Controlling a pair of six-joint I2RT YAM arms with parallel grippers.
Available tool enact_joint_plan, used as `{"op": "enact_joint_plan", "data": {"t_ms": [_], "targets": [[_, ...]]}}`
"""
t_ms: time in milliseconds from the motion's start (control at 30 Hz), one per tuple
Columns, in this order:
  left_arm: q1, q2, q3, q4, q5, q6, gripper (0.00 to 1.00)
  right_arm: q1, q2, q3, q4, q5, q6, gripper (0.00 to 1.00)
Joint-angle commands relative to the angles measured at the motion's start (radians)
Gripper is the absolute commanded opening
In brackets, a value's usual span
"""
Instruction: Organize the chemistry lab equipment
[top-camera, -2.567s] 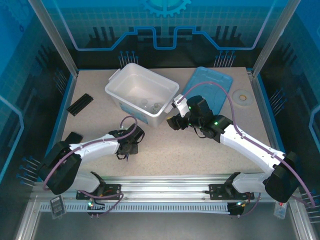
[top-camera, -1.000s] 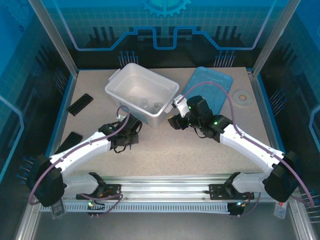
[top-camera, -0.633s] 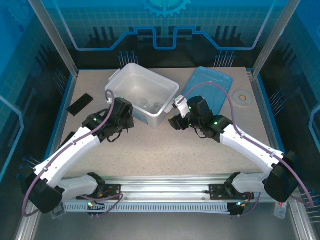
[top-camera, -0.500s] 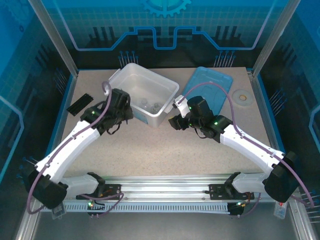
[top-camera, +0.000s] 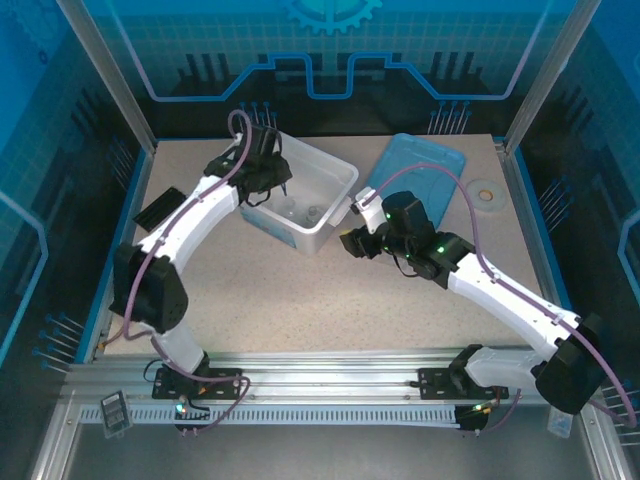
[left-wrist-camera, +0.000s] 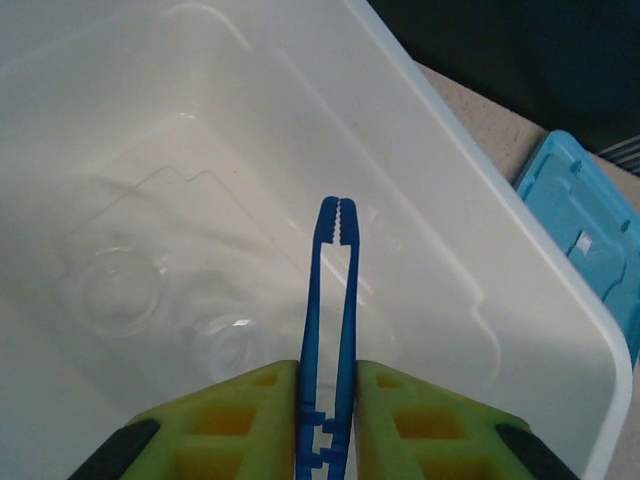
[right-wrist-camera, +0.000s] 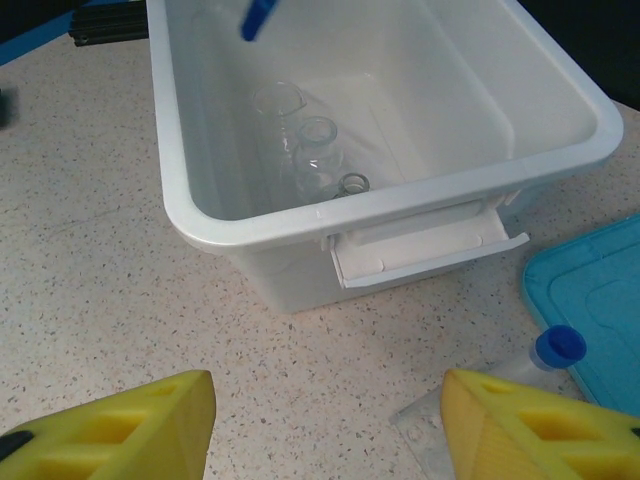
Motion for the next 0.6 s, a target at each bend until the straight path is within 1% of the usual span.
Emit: {"op": "enact_joint_plan", "data": {"t_ms": [0, 200, 400, 567], "targets": [[0.011, 0.077, 0.066, 0.064, 0.050, -0.099, 0.21, -0.013, -0.021, 0.002, -0.009, -0.002, 0.011, 0.62], [0.010, 0.192, 0.111, 0.113, 0.035, -0.204, 0.21, -0.015, -0.026, 0.002, -0.010, -0.008, 0.013, 0.62], [0.007, 0.236, 0.097, 0.159, -0.019, -0.293, 0.22, -0.016, -0.026, 0.002, -0.011, -0.014, 0.013, 0.62], [0.008, 0.270, 0.071, 0.209, -0.016, -0.389, 0.23, -0.017, -0.023, 0.005, -0.015, -0.017, 0.012, 0.62]]}}
